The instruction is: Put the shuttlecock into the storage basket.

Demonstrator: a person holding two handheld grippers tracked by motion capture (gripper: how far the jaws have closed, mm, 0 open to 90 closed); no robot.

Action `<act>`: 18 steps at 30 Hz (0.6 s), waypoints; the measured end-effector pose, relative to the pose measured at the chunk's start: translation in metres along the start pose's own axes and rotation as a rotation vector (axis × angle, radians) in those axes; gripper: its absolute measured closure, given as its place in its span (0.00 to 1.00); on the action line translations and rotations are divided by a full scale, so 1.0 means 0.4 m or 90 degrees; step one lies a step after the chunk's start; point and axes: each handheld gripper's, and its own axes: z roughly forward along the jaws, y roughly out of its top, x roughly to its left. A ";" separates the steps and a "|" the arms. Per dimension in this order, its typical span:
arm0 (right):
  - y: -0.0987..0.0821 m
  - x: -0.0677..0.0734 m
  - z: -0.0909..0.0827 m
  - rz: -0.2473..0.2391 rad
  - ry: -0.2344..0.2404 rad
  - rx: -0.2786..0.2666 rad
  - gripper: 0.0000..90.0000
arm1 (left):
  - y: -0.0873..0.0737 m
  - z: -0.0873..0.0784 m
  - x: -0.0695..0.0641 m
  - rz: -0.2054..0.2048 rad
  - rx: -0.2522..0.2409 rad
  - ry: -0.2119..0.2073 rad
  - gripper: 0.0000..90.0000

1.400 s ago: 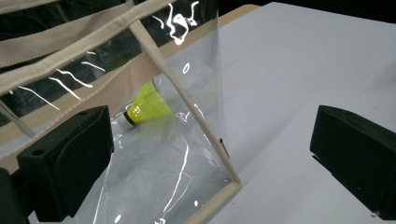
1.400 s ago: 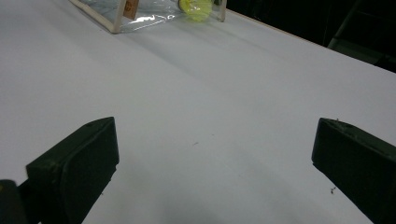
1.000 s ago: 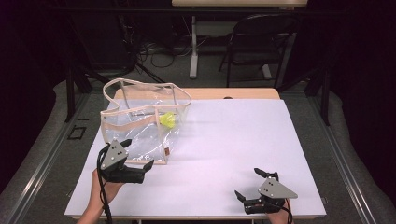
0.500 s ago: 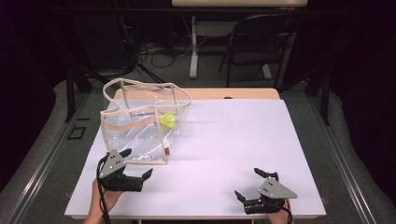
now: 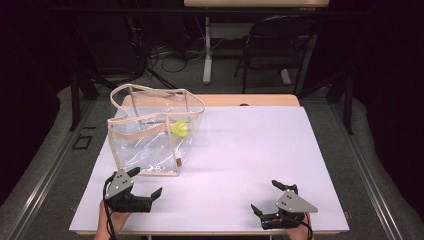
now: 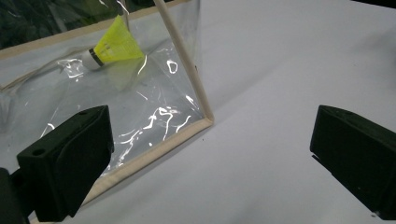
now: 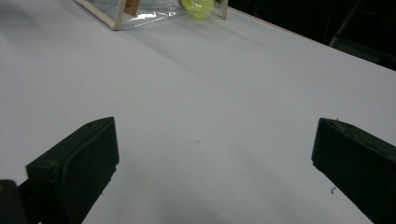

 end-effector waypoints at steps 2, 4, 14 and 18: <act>0.000 0.000 0.000 -0.001 0.001 0.000 0.00 | -0.009 0.002 -0.002 0.003 0.005 -0.003 0.00; 0.000 0.000 0.001 0.000 0.001 0.000 0.00 | -0.017 0.004 -0.005 0.004 0.006 -0.003 0.00; -0.001 0.000 0.001 -0.001 0.000 0.001 0.00 | -0.053 0.013 -0.017 0.000 0.006 -0.016 0.00; -0.001 0.000 0.001 -0.001 0.000 0.001 0.00 | -0.064 0.018 -0.022 0.003 0.003 -0.018 0.00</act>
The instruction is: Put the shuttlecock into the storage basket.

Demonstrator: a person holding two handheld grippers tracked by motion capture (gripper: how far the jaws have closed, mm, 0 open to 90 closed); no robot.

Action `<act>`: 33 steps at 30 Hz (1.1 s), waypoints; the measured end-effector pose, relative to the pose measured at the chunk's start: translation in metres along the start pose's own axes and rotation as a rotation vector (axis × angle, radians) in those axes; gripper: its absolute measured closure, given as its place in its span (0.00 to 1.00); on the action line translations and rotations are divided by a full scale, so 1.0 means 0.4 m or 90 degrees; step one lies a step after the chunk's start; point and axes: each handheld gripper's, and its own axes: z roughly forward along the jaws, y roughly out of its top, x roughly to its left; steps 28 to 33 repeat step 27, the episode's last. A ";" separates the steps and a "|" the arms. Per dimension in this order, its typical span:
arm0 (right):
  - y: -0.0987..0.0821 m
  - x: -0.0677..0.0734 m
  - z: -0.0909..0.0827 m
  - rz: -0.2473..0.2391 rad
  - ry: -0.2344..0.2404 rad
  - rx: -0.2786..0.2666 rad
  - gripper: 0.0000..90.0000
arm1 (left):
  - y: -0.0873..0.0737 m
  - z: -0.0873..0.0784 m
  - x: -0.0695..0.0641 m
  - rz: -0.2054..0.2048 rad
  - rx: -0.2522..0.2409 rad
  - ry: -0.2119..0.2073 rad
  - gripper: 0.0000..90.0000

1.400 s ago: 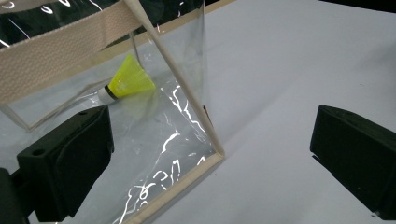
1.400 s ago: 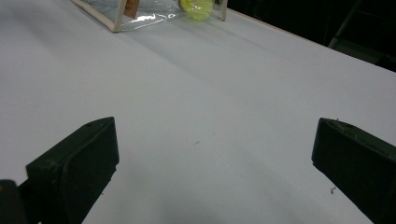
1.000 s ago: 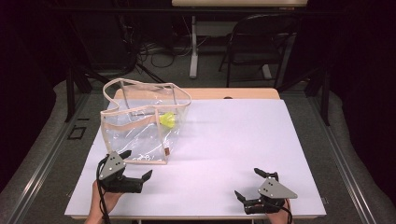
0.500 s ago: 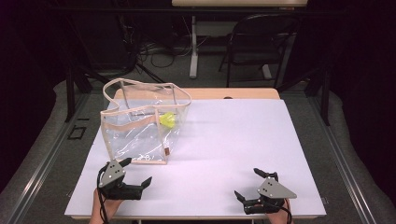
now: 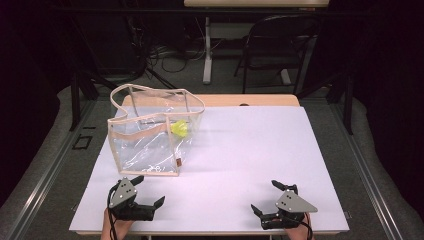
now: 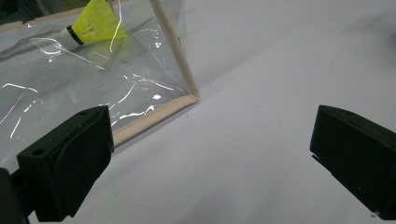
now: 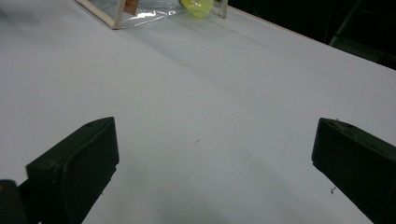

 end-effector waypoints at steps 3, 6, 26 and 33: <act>0.000 0.000 0.000 0.000 0.000 0.000 0.00 | -0.006 -0.001 -0.002 0.002 -0.004 -0.001 0.00; 0.000 0.001 0.000 0.000 0.000 0.000 0.00 | -0.018 -0.004 -0.005 0.005 -0.016 0.001 0.00; -0.001 0.000 0.000 -0.001 0.003 0.002 0.00 | -0.036 0.006 -0.018 0.041 -0.012 0.001 0.00; -0.002 -0.001 0.001 0.000 0.004 0.001 0.00 | -0.035 0.008 -0.017 0.041 -0.013 -0.001 0.00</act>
